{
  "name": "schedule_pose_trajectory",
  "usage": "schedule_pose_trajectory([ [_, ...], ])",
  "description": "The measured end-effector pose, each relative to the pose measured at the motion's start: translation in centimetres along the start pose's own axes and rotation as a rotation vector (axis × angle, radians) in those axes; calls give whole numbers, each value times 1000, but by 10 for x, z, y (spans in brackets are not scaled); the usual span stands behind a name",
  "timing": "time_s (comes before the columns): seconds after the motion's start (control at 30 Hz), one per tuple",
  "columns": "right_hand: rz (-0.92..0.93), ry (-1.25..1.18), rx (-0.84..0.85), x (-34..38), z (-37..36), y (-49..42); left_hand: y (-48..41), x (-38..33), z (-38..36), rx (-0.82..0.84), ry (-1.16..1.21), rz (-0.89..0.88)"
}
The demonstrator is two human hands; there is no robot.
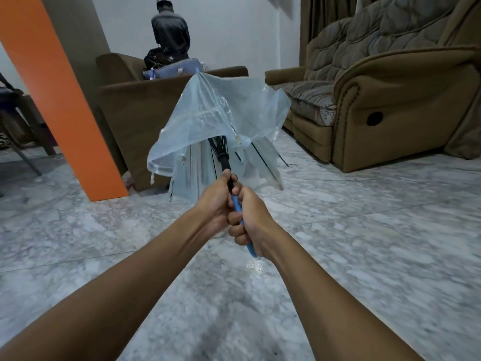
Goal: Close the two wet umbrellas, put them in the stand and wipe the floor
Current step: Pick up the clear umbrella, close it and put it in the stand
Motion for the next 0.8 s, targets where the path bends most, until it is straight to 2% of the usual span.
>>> schedule_pose_trajectory([
  [0.23, 55, -9, -86, 2, 0, 0, -2, -5, -12, -24, 88, -107],
  [0.4, 18, -167, 86, 2, 3, 3, -10, -7, -3, -59, 138, -108],
  [0.47, 74, -121, 131, 0, 4, 4, -13, -10, 2, -57, 151, -85],
  [0.63, 277, 301, -60, -12, 5, 8, -17, -13, 6, -41, 154, -43],
  [0.8, 409, 326, -240, -15, 3, -2, -10, -15, -1, -4, 110, -25],
])
Point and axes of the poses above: each hand's wrist, its own y-axis away from the middle knuckle, its own z-axis out of the back of the hand, x = y × z, the point moved 1 cm from there along -y, towards the middle knuckle
